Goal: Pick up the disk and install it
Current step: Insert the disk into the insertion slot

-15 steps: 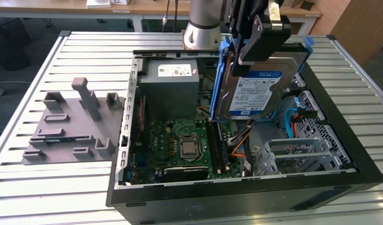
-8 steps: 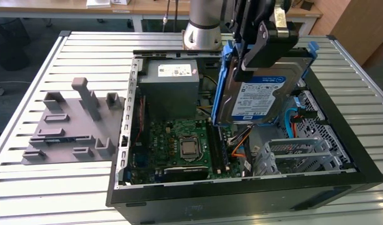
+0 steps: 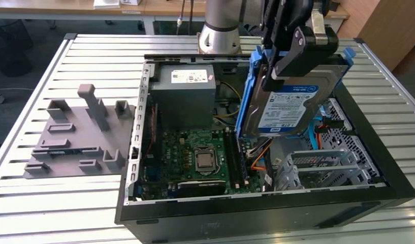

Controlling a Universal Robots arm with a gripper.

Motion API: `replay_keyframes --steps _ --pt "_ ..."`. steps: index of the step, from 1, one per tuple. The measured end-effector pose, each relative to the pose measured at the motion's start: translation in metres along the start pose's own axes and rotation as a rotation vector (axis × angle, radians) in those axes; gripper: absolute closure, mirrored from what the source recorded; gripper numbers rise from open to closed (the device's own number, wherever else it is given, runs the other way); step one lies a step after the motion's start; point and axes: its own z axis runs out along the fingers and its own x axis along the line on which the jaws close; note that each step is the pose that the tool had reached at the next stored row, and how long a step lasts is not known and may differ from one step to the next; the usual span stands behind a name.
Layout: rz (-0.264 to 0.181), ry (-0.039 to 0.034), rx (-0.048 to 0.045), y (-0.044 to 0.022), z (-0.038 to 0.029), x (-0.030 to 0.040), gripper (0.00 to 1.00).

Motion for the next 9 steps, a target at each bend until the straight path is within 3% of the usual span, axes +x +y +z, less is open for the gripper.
replay_keyframes --steps 9 --pt "0.0 0.0005 0.0001 -0.0062 0.0015 0.0097 0.64"
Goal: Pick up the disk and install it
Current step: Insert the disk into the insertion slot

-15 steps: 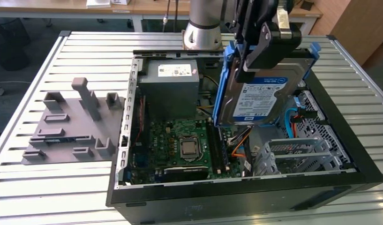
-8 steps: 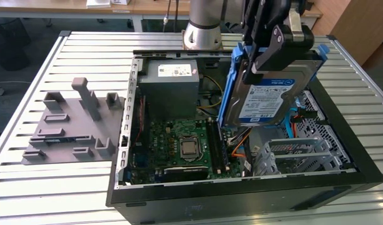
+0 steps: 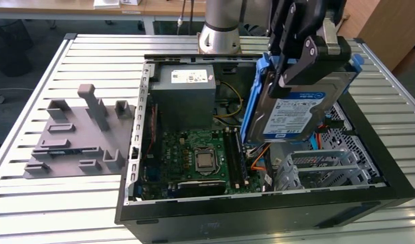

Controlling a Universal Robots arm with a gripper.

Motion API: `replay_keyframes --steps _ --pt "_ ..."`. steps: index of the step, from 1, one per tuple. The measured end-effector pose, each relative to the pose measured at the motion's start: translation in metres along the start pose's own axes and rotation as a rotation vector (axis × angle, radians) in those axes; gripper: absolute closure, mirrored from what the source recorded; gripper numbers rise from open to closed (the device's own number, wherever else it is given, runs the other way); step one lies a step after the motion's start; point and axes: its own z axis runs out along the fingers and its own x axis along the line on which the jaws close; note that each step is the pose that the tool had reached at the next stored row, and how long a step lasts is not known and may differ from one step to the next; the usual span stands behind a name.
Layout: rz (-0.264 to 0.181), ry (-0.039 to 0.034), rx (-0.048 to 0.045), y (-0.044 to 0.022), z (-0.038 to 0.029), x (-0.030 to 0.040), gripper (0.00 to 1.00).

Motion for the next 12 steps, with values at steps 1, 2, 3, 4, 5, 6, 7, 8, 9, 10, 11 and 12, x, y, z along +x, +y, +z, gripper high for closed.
replay_keyframes --steps 1,2,3,4,5,6,7,8,9,10,11,12 --pt "0.0 0.0014 0.0 -0.0005 0.0001 0.0009 0.64" --pt "0.0 0.0035 0.0001 -0.0009 0.0003 0.0015 0.64" --pt "0.0 0.0075 0.0002 -0.0015 0.0003 0.0017 0.64" --pt "0.0 0.0139 0.0002 -0.0021 0.0002 0.0018 0.64" --pt "0.0 0.0198 0.0004 -0.0027 0.0004 0.0019 0.64" --pt "0.0 0.0237 0.0005 -0.0032 0.0007 0.002 0.64" --pt "0.0 0.024 0.0005 -0.0039 0.0011 0.0022 0.64" --pt "0.0 0.0241 0.0005 -0.0046 0.0016 0.0024 0.64" --pt "0.0 0.0242 0.0005 -0.0054 0.002 0.0026 0.64" --pt "0.0 0.0242 0.0005 -0.0062 0.0024 0.0029 0.64" --pt "0.0 0.0243 0.0005 -0.0071 0.0027 0.0032 0.64" --pt "0.0 0.0244 0.0005 -0.008 0.0031 0.0036 0.64"
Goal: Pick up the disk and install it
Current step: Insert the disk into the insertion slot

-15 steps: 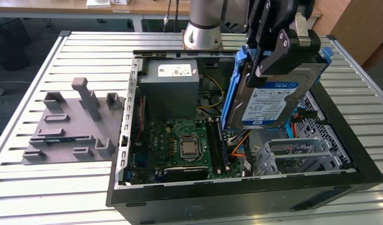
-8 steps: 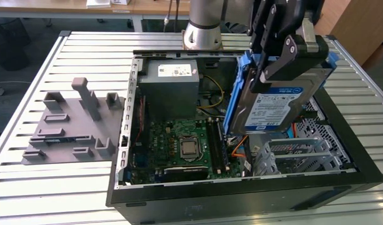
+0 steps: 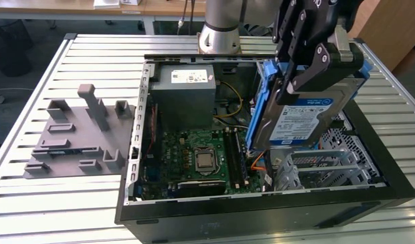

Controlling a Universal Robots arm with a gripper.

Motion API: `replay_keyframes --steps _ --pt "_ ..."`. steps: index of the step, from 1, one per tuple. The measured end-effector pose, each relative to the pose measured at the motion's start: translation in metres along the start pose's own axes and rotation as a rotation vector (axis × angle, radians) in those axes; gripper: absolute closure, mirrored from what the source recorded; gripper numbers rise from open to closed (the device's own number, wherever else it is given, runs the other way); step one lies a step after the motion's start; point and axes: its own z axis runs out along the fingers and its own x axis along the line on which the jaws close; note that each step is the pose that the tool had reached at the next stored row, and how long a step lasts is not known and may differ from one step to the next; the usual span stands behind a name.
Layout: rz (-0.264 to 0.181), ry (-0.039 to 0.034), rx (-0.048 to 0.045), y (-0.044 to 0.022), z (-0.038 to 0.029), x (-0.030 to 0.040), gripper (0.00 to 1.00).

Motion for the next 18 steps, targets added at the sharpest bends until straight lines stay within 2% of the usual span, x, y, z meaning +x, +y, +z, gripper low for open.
replay_keyframes --steps 13,18 --pt "0.0 0.0 0.0001 -0.0145 0.0042 0.0024 0.64" --pt "0.0 -0.0001 0.0 -0.0173 0.0046 0.0023 0.64"
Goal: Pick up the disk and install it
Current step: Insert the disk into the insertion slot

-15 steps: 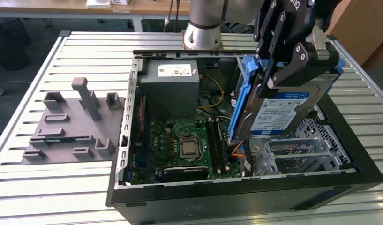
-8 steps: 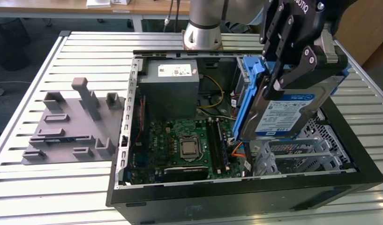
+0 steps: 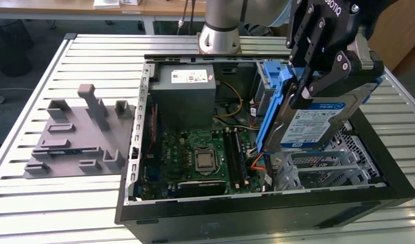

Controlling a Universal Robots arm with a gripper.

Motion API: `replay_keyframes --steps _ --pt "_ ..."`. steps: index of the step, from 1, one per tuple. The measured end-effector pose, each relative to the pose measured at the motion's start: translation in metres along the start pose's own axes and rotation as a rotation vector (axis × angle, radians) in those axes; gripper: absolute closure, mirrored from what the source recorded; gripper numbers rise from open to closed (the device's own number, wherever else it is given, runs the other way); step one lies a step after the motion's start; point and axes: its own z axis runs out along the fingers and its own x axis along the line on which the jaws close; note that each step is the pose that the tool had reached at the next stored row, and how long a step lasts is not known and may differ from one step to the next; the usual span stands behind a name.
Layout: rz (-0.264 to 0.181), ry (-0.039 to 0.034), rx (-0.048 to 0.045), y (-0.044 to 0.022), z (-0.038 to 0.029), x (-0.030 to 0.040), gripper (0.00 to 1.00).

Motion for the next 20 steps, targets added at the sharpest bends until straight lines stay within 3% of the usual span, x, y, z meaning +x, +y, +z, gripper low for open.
replay_keyframes --steps 8,20 --pt "0.0 -0.0001 0.0 -0.0007 0.0001 0.0 0.64" --pt "0.0 -0.0001 0.0 -0.0128 0.0033 0.0003 0.64"
